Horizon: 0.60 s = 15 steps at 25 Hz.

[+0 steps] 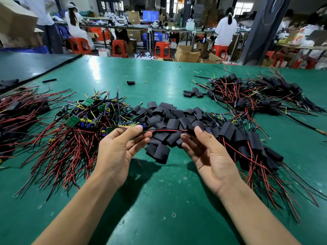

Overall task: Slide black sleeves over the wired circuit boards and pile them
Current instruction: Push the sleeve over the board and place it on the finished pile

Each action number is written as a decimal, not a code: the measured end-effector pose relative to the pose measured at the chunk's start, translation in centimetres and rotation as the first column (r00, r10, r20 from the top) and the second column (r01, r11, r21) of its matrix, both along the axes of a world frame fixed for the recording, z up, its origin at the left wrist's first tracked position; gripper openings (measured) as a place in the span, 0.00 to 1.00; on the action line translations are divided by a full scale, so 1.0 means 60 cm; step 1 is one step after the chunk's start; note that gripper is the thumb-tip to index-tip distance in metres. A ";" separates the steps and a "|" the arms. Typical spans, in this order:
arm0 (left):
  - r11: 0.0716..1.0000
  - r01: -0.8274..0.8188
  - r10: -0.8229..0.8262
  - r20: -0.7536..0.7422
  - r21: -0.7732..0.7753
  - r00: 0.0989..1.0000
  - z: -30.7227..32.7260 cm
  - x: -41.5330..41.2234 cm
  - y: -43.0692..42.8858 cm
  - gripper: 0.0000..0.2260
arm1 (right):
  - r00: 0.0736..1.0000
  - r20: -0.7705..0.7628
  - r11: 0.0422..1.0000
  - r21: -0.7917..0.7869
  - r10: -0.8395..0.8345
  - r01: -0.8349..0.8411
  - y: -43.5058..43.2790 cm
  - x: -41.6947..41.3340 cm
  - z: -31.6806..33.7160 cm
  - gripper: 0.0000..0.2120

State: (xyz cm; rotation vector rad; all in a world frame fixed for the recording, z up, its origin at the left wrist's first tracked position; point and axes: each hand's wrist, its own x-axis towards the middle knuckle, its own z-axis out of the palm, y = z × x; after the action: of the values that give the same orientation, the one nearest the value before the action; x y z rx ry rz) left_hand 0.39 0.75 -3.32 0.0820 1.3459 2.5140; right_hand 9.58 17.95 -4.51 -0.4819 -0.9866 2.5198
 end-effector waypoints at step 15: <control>0.928 0.372 -0.371 0.125 0.019 0.920 -0.002 0.029 0.019 0.13 | 0.994 -0.036 0.977 -0.185 0.105 -0.110 -0.009 0.002 0.008 0.20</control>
State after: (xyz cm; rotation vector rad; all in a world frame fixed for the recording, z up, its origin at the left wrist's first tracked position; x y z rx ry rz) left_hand 2.10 1.87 -3.46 0.1586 1.1604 2.1589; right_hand 9.71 17.39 -4.02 -0.4588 -0.7894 2.7240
